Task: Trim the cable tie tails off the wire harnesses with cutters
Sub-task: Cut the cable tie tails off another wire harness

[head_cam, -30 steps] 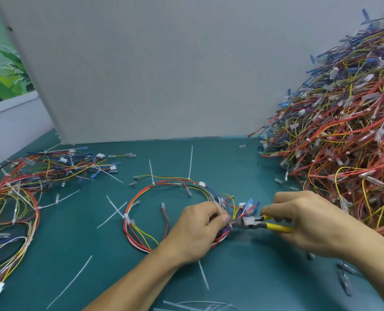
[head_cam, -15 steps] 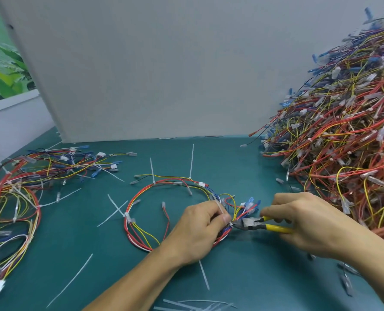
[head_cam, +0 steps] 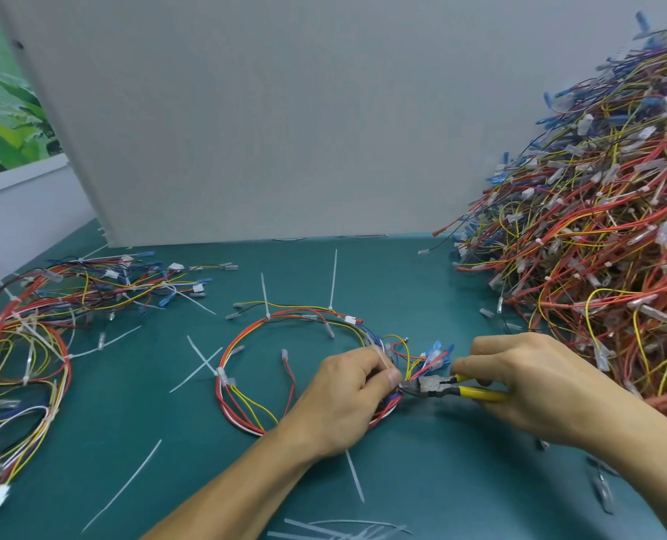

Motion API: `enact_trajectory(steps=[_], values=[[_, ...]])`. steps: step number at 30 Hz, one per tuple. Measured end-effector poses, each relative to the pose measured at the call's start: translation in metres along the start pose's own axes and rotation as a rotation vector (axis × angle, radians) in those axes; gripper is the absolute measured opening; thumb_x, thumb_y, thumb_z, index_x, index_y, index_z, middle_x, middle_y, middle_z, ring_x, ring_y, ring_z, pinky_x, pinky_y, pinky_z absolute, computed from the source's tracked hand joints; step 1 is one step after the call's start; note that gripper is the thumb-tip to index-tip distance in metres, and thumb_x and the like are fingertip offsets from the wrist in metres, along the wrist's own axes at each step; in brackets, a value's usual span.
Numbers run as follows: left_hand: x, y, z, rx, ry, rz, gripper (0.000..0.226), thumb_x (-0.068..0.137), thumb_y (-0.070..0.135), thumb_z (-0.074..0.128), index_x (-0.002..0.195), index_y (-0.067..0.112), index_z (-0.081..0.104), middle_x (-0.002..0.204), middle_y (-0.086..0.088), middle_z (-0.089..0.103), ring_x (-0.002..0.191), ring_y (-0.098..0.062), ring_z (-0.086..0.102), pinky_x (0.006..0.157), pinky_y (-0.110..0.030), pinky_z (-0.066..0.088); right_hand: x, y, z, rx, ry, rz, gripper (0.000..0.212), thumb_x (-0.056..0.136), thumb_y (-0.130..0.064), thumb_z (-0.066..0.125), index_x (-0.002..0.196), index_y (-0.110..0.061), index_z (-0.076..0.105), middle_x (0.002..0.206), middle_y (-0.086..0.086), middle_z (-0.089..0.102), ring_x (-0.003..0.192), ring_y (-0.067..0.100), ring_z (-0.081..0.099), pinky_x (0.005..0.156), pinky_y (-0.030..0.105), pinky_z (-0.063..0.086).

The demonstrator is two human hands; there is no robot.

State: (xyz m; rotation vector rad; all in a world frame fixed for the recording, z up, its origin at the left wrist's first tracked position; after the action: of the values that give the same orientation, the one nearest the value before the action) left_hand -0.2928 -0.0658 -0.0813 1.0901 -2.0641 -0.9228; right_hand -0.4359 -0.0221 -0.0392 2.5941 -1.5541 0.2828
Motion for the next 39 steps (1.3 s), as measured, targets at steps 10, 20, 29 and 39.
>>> enact_trajectory(steps=[10,20,29,39], values=[[0.000,-0.013,0.004,-0.175,-0.004,-0.116,0.016,0.094,0.014,0.053,0.084,0.006,0.063,0.067,0.008,0.066,0.061,-0.007,0.057,0.065,-0.027,0.049,0.003,0.002,-0.001,0.020,-0.025,0.022,0.006,0.078,-0.022,0.069,0.073,-0.021,0.065,0.066,-0.007,0.054,0.059,0.021,0.050,0.051,0.035,0.042],[0.001,-0.019,-0.015,-0.804,0.260,-0.253,0.026,0.089,-0.006,0.037,0.081,0.007,0.057,0.060,-0.001,0.057,0.054,-0.016,0.057,0.054,-0.027,0.043,0.021,-0.005,0.016,0.384,-0.205,0.369,0.025,0.088,-0.044,0.057,0.086,-0.023,0.045,0.077,-0.004,0.054,0.069,0.010,0.048,0.062,0.027,0.038],[-0.011,-0.017,-0.061,-0.588,0.208,-0.210,0.014,0.070,0.008,0.069,0.080,0.013,0.061,0.056,0.007,0.043,0.044,-0.007,0.032,0.042,-0.017,0.029,0.028,-0.016,0.038,0.455,-0.218,0.416,0.031,0.071,-0.037,0.067,0.098,-0.025,0.058,0.089,-0.002,0.061,0.079,0.012,0.056,0.069,0.030,0.048],[-0.060,0.004,-0.029,0.411,-0.252,0.280,0.035,0.081,0.021,0.059,0.113,0.035,0.061,0.102,0.023,0.039,0.088,0.009,0.044,0.080,-0.003,0.031,0.026,-0.011,0.033,0.393,-0.059,0.367,0.024,0.068,-0.045,0.063,0.085,-0.027,0.063,0.081,0.000,0.057,0.075,0.010,0.052,0.063,0.029,0.043]])
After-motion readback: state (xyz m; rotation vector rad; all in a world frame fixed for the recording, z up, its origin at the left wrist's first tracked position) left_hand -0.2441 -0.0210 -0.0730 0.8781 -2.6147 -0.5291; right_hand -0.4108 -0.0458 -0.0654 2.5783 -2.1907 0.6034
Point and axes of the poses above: each hand's wrist, its own x-axis towards the middle knuckle, its own z-axis out of the palm, y = z × x, the point moved 9 cm from there along x, towards the middle knuckle
